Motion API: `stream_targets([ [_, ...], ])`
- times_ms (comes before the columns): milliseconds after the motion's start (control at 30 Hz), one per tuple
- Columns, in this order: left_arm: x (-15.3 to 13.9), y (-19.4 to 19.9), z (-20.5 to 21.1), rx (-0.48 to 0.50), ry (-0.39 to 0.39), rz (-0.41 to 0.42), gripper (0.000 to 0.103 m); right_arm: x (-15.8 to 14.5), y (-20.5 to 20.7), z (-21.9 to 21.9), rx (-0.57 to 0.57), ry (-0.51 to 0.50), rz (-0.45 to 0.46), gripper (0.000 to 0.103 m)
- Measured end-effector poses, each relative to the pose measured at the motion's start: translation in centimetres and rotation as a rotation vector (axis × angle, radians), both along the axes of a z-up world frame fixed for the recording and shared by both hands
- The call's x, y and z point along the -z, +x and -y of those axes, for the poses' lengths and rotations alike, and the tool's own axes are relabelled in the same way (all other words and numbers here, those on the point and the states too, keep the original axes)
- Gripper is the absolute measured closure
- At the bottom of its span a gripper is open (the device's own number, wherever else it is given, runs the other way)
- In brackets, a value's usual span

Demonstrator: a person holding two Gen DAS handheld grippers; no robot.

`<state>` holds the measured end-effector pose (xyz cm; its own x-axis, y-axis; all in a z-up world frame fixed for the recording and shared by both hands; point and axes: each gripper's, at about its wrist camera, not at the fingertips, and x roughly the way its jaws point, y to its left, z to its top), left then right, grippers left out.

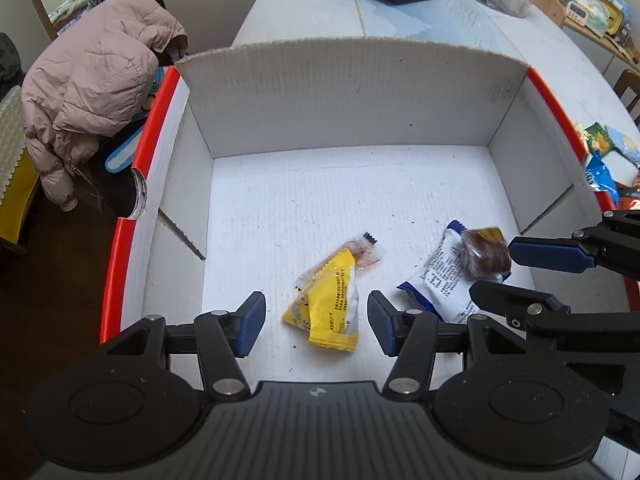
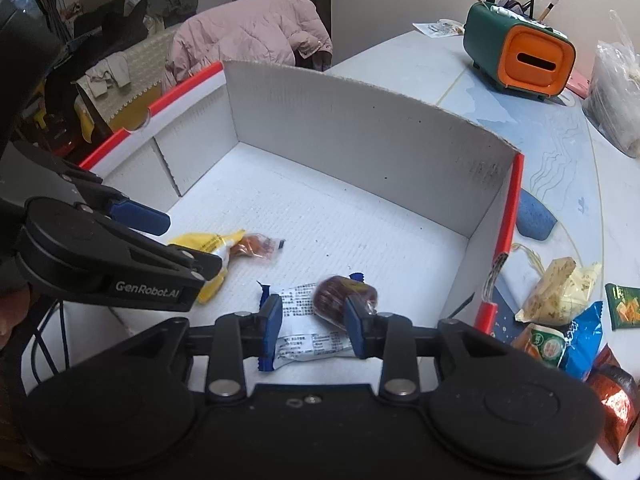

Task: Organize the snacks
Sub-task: 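Withdraw both tools from the box toward the remaining snacks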

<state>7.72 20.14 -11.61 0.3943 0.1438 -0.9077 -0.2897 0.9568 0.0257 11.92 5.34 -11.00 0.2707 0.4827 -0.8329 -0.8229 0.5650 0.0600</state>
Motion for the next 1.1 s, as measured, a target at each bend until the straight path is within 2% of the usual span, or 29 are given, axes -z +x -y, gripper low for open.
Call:
stream_targets([
  [200,-1.3,-1.2,0.6,0.001,0.002,0.039,0.045,-1.2,-0.4,1.2,0.012,0.046,0.006,0.061],
  [567,-5.7,-3.6,3.3,0.036,0.008,0.176,0.045,-5.3,-1.9,5.5,0.042,0.175,0.039,0.051],
  [700,-7.2,-4.3,4.7,0.051,0.012,0.226,0.045,-6.7,-2.4,7.6,0.061,0.222,0.060,0.041],
  [767,-7.8,-4.7,5.6,0.061,0.016,0.254,0.039,-7.2,-2.6,8.8,0.078,0.243,0.059,0.039],
  [833,-8.4,-5.0,6.5,0.068,0.018,0.278,0.038,-7.7,-2.7,9.9,0.093,0.262,0.061,0.037],
  [1100,-9.5,-4.7,10.4,0.099,-0.004,0.326,0.037,-9.0,-2.3,14.8,0.162,0.308,0.089,0.022],
])
